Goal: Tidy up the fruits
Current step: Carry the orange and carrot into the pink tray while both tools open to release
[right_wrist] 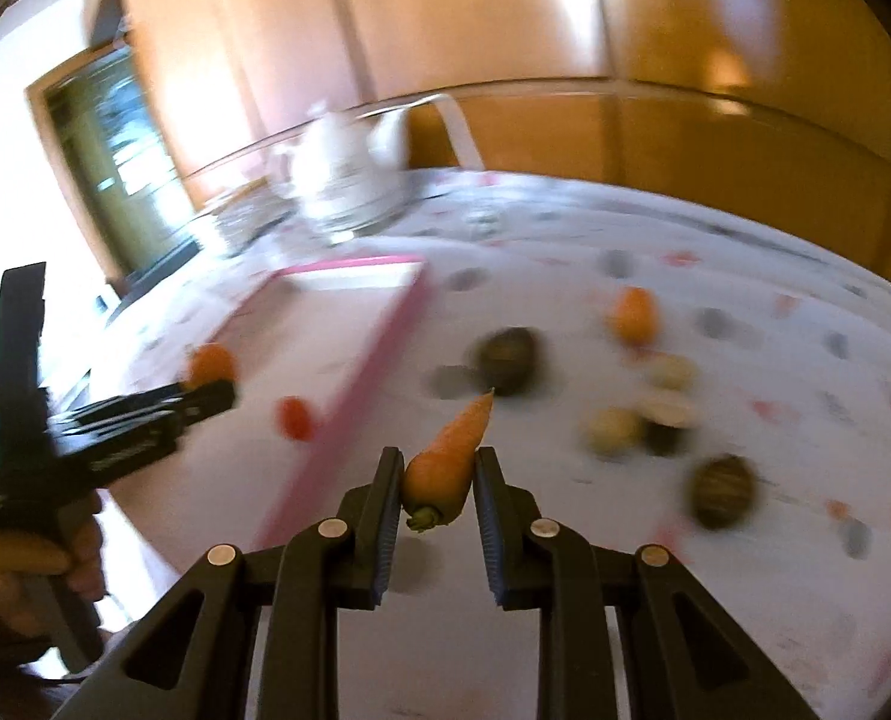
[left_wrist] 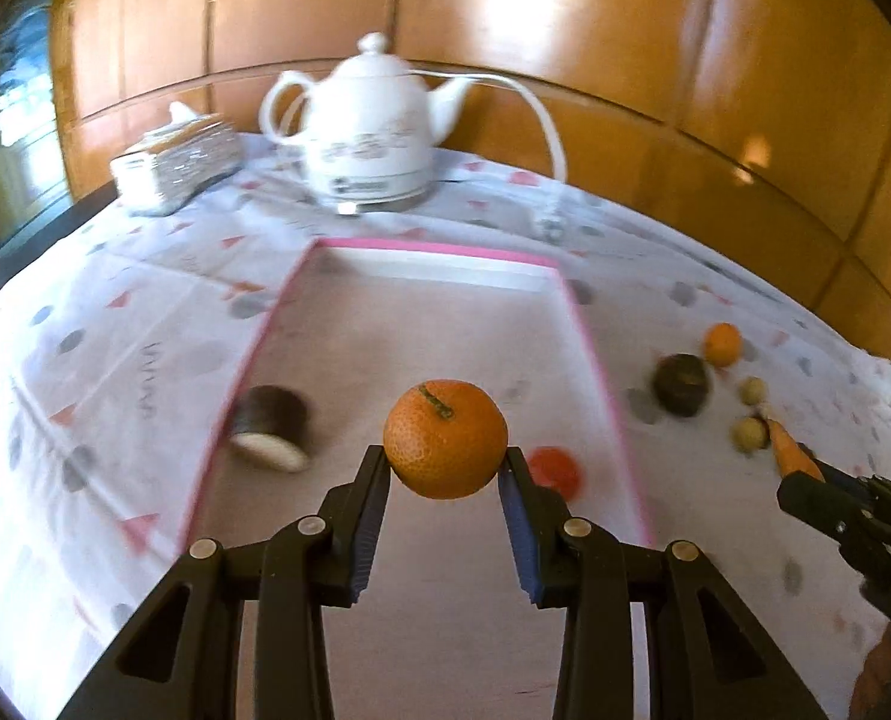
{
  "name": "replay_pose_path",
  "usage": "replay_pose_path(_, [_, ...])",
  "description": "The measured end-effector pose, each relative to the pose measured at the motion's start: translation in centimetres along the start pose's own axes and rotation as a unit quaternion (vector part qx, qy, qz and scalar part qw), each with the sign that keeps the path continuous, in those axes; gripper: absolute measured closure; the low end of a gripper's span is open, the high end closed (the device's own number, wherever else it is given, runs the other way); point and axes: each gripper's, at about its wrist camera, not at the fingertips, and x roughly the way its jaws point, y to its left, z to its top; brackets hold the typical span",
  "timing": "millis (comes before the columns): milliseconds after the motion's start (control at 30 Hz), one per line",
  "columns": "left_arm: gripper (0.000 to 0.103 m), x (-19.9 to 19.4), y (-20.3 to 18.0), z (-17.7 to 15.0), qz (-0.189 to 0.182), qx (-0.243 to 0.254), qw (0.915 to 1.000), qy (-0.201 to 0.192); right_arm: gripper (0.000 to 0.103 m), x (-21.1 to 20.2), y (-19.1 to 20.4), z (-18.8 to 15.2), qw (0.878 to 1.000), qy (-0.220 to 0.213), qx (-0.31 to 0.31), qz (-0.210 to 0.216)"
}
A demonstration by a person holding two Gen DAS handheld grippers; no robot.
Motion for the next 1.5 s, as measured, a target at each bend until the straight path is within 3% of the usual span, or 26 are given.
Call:
replay_pose_path(133, [0.061,-0.3,2.1,0.0,0.023,-0.028,0.9994,-0.004,0.079,2.2,3.7,1.1,0.998,0.019,-0.028,0.048])
replay_pose_path(233, [0.046,-0.9,2.9,0.3,0.030,-0.040,0.9986,-0.014,0.079,3.6,5.9,1.3,0.996,0.032,-0.039,0.076])
replay_pose_path(300, [0.042,-1.4,3.3,0.4,0.037,-0.049,0.9979,-0.022,0.078,4.5,7.0,1.5,0.995,0.036,-0.042,0.088])
replay_pose_path(367, [0.041,-1.6,3.4,0.4,0.044,-0.046,0.9976,-0.026,0.071,5.2,7.5,1.3,0.994,0.043,-0.037,0.091])
replay_pose_path(600, [0.040,-1.7,3.4,0.4,0.036,-0.057,0.9973,-0.027,0.070,5.2,7.5,0.6,0.995,0.041,-0.027,0.082])
replay_pose_path(1033, [0.034,-2.3,0.3,0.0,0.017,-0.010,0.9992,-0.034,0.070,1.7,0.7,-0.7,0.999,0.002,0.053,-0.002])
replay_pose_path(1100, [0.034,-2.4,-0.2,-0.1,0.007,-0.002,0.9994,-0.034,0.066,1.2,-0.8,-1.4,0.998,-0.003,0.067,-0.022])
replay_pose_path(1500, [0.034,-2.5,-4.0,-0.3,-0.043,0.041,0.9980,-0.022,0.065,-2.1,-9.6,-4.8,0.979,-0.019,0.142,-0.147])
